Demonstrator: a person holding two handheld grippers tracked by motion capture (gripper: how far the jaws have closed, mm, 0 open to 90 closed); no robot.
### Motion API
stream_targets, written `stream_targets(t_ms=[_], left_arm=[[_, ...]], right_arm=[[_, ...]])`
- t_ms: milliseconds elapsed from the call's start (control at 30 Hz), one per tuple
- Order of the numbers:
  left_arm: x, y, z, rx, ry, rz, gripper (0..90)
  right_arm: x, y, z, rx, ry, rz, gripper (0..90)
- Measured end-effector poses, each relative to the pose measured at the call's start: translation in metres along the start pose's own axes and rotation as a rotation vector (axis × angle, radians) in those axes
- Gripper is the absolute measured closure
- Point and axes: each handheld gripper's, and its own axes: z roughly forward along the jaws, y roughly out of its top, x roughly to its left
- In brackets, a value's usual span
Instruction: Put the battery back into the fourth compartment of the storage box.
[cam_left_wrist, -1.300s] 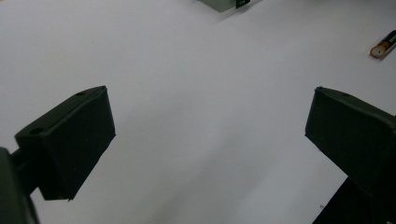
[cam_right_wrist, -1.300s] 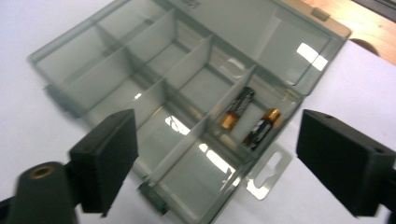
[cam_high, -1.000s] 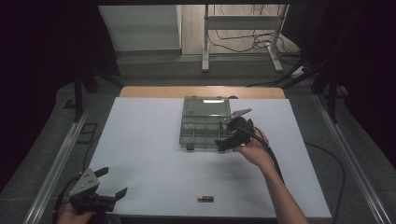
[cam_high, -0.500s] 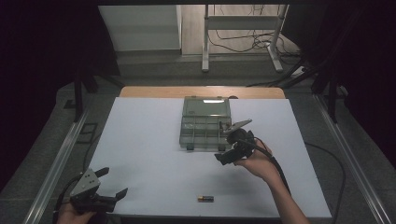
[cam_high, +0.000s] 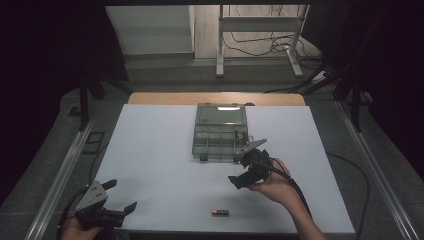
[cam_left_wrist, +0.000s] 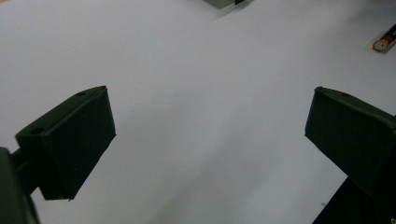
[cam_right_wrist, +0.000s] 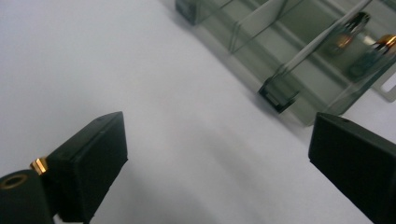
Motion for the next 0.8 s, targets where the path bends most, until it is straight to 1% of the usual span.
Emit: stream_targets(t_ms=[33, 67, 100, 167, 200, 300, 333, 400, 433, 500, 633, 667, 733, 767, 800], left_arm=[[0.000, 0.000, 0.000, 0.000, 0.000, 0.000, 2.3], [0.000, 0.000, 0.000, 0.000, 0.000, 0.000, 2.3], [0.000, 0.000, 0.000, 0.000, 0.000, 0.000, 2.3], [0.000, 0.000, 0.000, 0.001, 0.001, 0.002, 2.3], [0.000, 0.000, 0.000, 0.001, 0.001, 0.002, 2.3], [-0.001, 0.000, 0.000, 0.002, 0.002, 0.006, 2.3], [-0.001, 0.000, 0.000, 0.002, 0.003, 0.006, 2.3], [-0.001, 0.000, 0.000, 0.003, 0.003, 0.008, 2.3], [-0.001, 0.000, 0.000, 0.003, 0.003, 0.008, 2.3], [-0.001, 0.000, 0.000, 0.002, 0.002, 0.006, 2.3], [-0.001, 0.000, 0.000, 0.001, 0.001, 0.006, 2.3], [-0.001, 0.000, 0.000, 0.000, 0.001, 0.006, 2.3], [0.000, 0.000, 0.000, 0.000, 0.001, 0.004, 2.3], [0.000, 0.000, 0.000, 0.001, 0.000, 0.005, 2.3], [0.000, 0.000, 0.000, 0.000, 0.000, 0.003, 2.3]], right_arm=[[0.004, -0.003, -0.001, -0.003, 0.001, -0.017, 6.3], [0.004, -0.003, -0.001, -0.003, 0.001, -0.017, 6.3], [0.007, -0.005, -0.001, -0.004, 0.000, -0.026, 6.9], [0.016, -0.009, -0.004, -0.008, 0.015, -0.039, 8.9], [0.016, -0.009, -0.004, -0.008, 0.015, -0.039, 8.9], [0.024, -0.012, -0.006, -0.010, 0.029, -0.055, 11.4], [0.030, -0.014, -0.007, -0.005, 0.033, -0.074, 13.4], [0.037, -0.016, -0.007, -0.004, 0.043, -0.090, 15.2], [0.037, -0.016, -0.007, -0.004, 0.043, -0.090, 15.2], [0.045, -0.019, -0.006, 0.002, 0.052, -0.100, 17.5], [0.049, -0.023, -0.003, 0.018, 0.065, -0.093, 20.5], [0.051, -0.025, -0.002, 0.027, 0.072, -0.093, 23.3], [0.057, -0.028, 0.000, 0.030, 0.091, -0.111, 29.9], [0.057, -0.028, 0.000, 0.030, 0.091, -0.111, 29.9], [0.059, -0.029, 0.000, 0.032, 0.107, -0.115, 31.7]])
